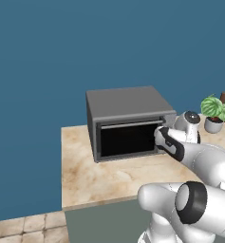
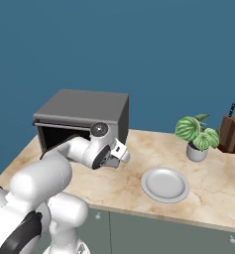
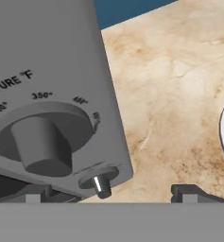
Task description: Pick up the bagel from the plate, place it on the toaster oven rack, close the door, and set the timer.
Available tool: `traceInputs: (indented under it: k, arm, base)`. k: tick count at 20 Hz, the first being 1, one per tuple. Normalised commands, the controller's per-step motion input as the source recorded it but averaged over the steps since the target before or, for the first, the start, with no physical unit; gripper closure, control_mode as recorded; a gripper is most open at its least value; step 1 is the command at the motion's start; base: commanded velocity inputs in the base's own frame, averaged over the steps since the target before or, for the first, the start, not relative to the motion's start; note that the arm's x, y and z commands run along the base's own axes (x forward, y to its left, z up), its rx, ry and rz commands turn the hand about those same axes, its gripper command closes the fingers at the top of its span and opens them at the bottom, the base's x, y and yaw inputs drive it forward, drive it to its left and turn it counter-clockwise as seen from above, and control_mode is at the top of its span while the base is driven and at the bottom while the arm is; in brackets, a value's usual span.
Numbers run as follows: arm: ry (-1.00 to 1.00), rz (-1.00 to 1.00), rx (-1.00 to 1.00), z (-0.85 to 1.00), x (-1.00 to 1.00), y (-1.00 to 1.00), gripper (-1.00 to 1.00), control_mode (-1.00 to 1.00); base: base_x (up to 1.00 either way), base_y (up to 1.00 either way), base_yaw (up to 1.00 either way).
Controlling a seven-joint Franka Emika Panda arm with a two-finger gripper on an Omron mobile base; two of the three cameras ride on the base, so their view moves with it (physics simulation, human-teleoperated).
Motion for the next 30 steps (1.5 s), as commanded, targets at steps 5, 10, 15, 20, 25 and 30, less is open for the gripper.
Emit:
traceInputs:
  k: [5, 10, 15, 20, 25, 30]
  arm:
    - [0.00, 0.00, 0.01, 0.00, 0.00, 0.00, -1.00, -1.00]
    - [0.00, 0.02, 0.00, 0.00, 0.00, 0.00, -1.00, -1.00]
    - [0.02, 0.09, 0.00, 0.00, -0.04, 0.00, -1.00, -1.00]
    - [0.04, 0.15, 0.00, 0.00, 0.00, 0.00, -1.00, -1.00]
    - [0.06, 0.12, 0.00, -0.01, 0.10, 0.00, -1.00, -1.00]
    - [0.04, 0.06, 0.00, -0.08, 0.15, 0.00, -1.00, -1.00]
  base:
    - [0.00, 0.00, 0.00]
    - [0.00, 0.00, 0.00]
    - [0.00, 0.00, 0.00]
    - [0.00, 0.00, 0.00]
    - [0.00, 0.00, 0.00]
    - [0.00, 0.00, 0.00]
